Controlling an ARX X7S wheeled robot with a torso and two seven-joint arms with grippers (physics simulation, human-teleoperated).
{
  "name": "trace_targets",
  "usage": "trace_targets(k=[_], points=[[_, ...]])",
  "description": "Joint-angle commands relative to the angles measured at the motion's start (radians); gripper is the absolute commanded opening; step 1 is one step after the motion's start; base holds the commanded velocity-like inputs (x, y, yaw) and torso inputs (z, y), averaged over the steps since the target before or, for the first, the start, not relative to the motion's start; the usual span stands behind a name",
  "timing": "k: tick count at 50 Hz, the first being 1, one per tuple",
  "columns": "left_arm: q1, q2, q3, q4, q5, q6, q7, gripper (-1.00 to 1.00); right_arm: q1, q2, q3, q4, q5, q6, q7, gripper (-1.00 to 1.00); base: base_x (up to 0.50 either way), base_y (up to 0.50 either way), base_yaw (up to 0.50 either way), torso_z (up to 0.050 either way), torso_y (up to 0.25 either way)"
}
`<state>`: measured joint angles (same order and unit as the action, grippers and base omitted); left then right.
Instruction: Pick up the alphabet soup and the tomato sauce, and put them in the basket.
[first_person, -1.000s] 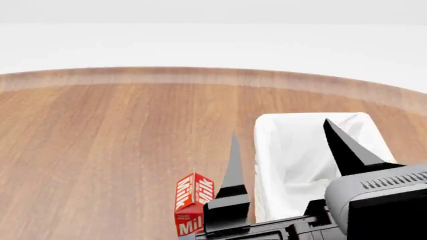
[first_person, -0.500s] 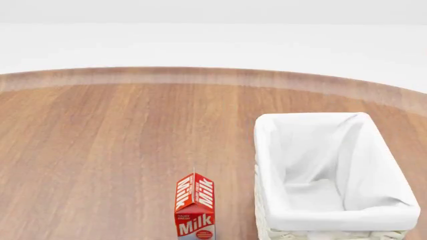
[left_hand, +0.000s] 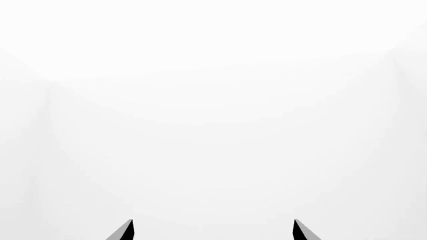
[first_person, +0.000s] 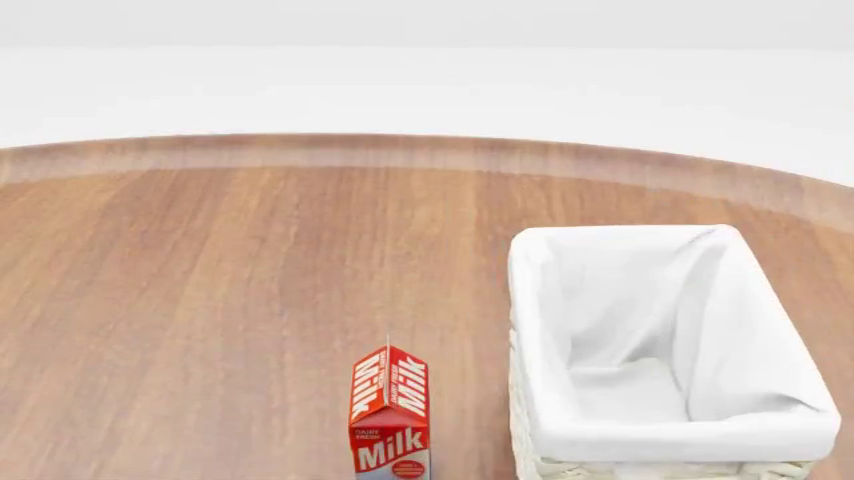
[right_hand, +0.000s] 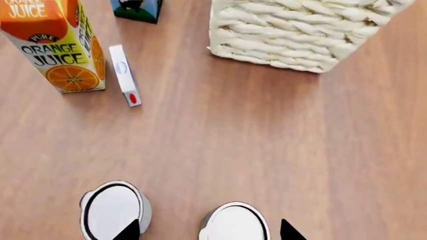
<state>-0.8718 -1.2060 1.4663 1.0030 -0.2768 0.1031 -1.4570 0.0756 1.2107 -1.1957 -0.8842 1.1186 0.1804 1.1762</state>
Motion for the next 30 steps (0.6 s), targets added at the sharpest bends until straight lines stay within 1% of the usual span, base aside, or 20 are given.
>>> trace_targets(k=[1,12,30], points=[[0.003,0.005,-0.008,0.000,-0.004,-0.003,0.005,1.00,-0.053,-0.010,-0.038,0.006,-0.043,0.000,0.017,1.00,0.00,0.00,0.00,0.000,0.000],[0.013,0.006,-0.012,-0.006,-0.002,0.001,0.005,1.00,-0.047,-0.003,-0.033,0.001,-0.044,-0.006,0.006,1.00,0.00,0.00,0.00,0.000,0.000],[0.026,0.010,-0.020,-0.007,0.003,0.004,0.009,1.00,-0.048,0.039,0.006,0.052,-0.020,-0.124,-0.060,1.00,0.00,0.00,0.00,0.000,0.000]])
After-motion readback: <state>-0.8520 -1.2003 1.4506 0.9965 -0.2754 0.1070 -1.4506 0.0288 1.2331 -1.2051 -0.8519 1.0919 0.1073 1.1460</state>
